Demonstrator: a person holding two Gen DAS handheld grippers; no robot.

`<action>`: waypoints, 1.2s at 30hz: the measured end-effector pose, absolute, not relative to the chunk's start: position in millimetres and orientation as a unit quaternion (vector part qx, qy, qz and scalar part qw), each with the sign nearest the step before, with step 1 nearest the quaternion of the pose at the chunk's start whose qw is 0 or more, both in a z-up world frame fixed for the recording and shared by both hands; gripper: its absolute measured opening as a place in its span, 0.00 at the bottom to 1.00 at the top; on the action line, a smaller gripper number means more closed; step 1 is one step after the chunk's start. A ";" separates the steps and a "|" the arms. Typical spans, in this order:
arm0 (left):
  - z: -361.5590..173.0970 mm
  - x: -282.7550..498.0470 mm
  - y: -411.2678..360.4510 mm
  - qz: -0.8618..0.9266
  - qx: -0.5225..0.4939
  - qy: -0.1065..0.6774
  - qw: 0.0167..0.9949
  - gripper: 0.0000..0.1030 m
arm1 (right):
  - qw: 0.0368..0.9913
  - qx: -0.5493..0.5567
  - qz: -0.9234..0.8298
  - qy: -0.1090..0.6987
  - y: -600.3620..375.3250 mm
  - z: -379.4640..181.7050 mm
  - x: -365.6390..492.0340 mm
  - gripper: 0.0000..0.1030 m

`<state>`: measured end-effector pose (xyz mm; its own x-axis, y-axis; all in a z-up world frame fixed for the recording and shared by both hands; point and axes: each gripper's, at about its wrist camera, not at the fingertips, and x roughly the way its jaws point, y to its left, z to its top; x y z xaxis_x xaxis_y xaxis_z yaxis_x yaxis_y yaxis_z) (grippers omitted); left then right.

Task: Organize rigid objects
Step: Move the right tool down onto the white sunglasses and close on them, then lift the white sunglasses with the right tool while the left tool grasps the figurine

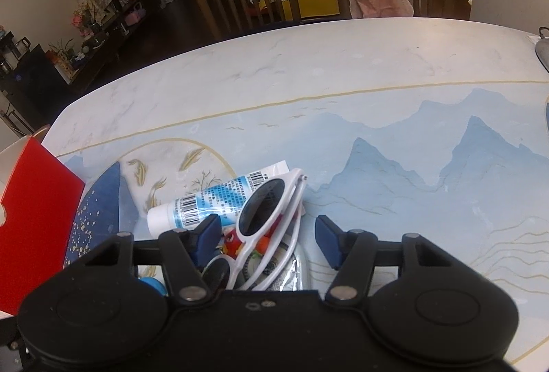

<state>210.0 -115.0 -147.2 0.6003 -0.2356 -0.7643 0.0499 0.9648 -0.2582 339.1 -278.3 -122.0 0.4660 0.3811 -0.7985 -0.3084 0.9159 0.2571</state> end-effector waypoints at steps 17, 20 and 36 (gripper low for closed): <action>-151.5 220.0 -105.9 -0.102 -0.160 0.443 0.876 0.31 | 0.853 0.049 0.201 0.479 -276.7 -126.7 338.2 0.38; -149.8 220.1 -104.2 -0.099 -0.159 0.443 0.877 0.17 | 0.855 0.048 0.205 0.474 -277.6 -122.2 335.2 0.33; -138.4 202.9 -101.3 -0.093 -0.147 0.444 0.879 0.15 | 0.862 0.029 0.221 0.455 -299.6 -90.0 283.4 0.32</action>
<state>202.9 -101.3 -138.4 0.5888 -0.2936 -0.7530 0.0335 0.9398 -0.3402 283.4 -299.6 -90.0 0.4890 0.4069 -0.7716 -0.3540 0.9010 0.2508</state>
